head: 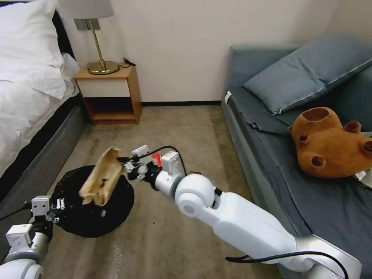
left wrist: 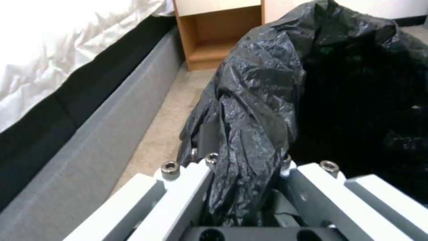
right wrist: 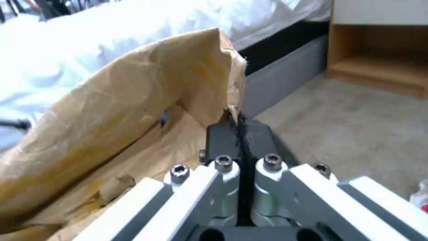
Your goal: Pick up the trash bin, then pick up the garbage on the floor and place it into the trash bin.
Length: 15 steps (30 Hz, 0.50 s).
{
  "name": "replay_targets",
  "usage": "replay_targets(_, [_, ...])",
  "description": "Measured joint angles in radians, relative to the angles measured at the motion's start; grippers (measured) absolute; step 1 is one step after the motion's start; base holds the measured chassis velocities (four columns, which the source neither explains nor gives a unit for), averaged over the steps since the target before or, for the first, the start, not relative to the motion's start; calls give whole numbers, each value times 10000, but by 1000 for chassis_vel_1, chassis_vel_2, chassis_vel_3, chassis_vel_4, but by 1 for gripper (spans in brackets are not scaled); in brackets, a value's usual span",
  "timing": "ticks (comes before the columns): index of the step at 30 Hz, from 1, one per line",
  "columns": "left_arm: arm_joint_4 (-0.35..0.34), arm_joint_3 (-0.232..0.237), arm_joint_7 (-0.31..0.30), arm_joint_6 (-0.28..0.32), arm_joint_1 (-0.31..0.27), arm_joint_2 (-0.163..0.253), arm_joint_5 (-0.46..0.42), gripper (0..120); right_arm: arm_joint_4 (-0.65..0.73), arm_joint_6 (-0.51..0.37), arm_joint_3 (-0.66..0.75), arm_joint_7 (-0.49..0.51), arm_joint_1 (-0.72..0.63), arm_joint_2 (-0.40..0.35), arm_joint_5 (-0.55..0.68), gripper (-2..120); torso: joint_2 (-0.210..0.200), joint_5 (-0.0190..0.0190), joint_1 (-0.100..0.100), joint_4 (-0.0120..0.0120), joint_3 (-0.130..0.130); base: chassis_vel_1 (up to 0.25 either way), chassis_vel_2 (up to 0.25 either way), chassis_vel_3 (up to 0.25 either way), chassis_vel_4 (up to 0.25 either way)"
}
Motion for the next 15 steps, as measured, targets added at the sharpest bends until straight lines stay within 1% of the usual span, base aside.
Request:
replay_targets(1, [-84,2,-2,16,38,-21,-32,4,-251,101,-159,-90,-16,127,-246,0,0,0,0,1,0,0,0,0,0])
replay_targets(2, [-84,2,-2,16,38,-21,-32,4,-251,101,-159,-90,-16,127,-246,0,0,0,0,1,0,0,0,0,0])
replay_targets(4, [-215,-4,-18,37,67,-47,-61,4,-888,300,-418,-171,-68,375,-848,0,0,0,0,0,0,0,0,0,0])
replay_targets(5, [-215,-4,-18,37,67,-47,-61,4,-888,300,-418,-171,-68,375,-848,0,0,0,0,0,0,0,0,0,0])
replay_targets(6, [-241,-27,-23,44,76,-72,-76,4,-1346,396,-534,-175,-117,508,-1154,0,0,0,0,0,0,0,0,0,0])
replay_targets(8, [-242,-32,-24,44,84,-82,-76,4,-1524,435,-566,-175,-139,557,-1271,0,-1,0,0,0,0,0,0,0,0])
replay_targets(9, [-241,-33,-25,44,105,-106,-77,4,-1804,503,-600,-174,-176,639,-1478,7,0,0,0,0,0,0,0,0,0])
replay_targets(10, [-238,-31,-25,45,111,-121,-76,4,-1927,532,-611,-172,-205,680,-1575,11,0,0,0,0,0,0,0,0,0])
replay_targets(11, [-238,-31,-25,45,111,-121,-76,4,-1927,532,-611,-172,-205,680,-1575,11,0,0,0,0,0,0,0,0,0])
replay_targets(14, [-202,16,-26,45,72,-149,-64,4,-2093,581,-622,-137,-278,719,-1798,28,0,0,0,0,0,0,0,0,0])
replay_targets(15, [-202,16,-26,45,72,-149,-64,4,-2093,581,-622,-137,-278,719,-1798,28,0,0,0,0,0,0,0,0,0])
